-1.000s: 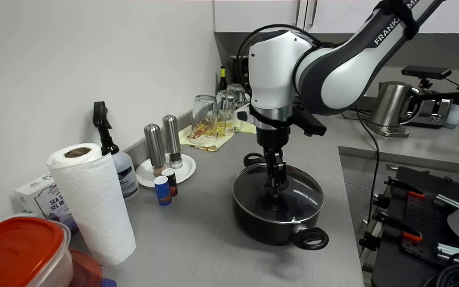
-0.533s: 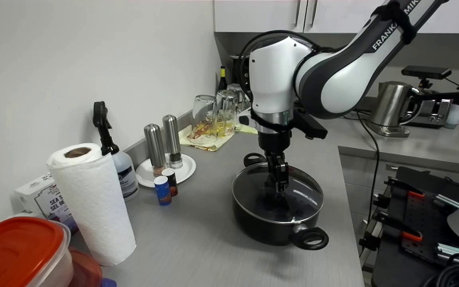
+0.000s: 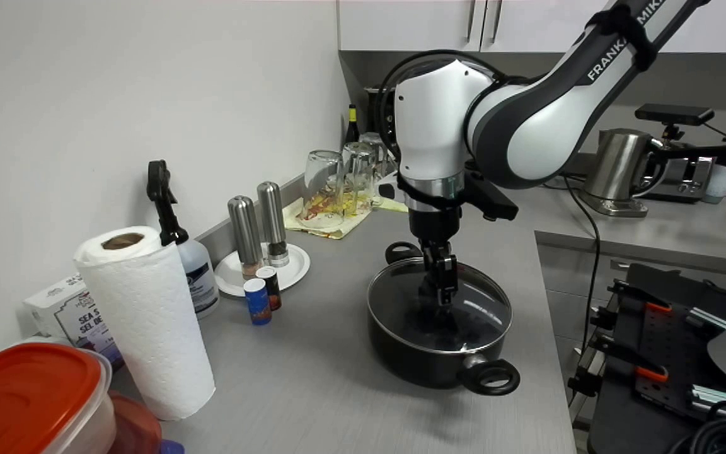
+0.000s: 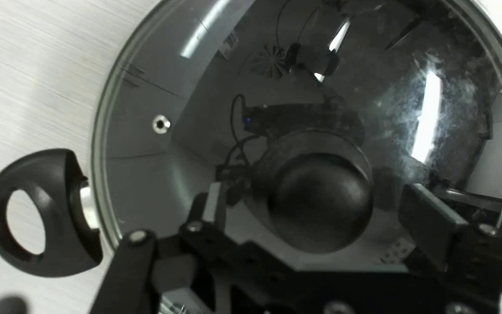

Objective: Put the glass lid on the black pot.

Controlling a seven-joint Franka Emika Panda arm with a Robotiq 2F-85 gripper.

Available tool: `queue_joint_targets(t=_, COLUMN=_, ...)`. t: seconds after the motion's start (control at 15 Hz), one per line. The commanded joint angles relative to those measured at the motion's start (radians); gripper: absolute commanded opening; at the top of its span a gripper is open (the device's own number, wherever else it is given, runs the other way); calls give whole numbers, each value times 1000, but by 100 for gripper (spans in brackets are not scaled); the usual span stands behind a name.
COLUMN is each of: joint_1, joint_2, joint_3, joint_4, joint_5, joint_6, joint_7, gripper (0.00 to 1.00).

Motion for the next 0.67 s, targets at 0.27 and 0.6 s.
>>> queue_joint_targets(t=0.27, joint_1=-5, joint_2=-172, joint_3=0, joint_4=-67, joint_5=-2, joint_6=11, joint_7=-10, gripper=100)
queue_joint_targets(t=0.6, joint_1=-6, joint_2=-200, joint_3=0, joint_4=-56, joint_5=-3, joint_6=1, joint_7=-1, gripper=100)
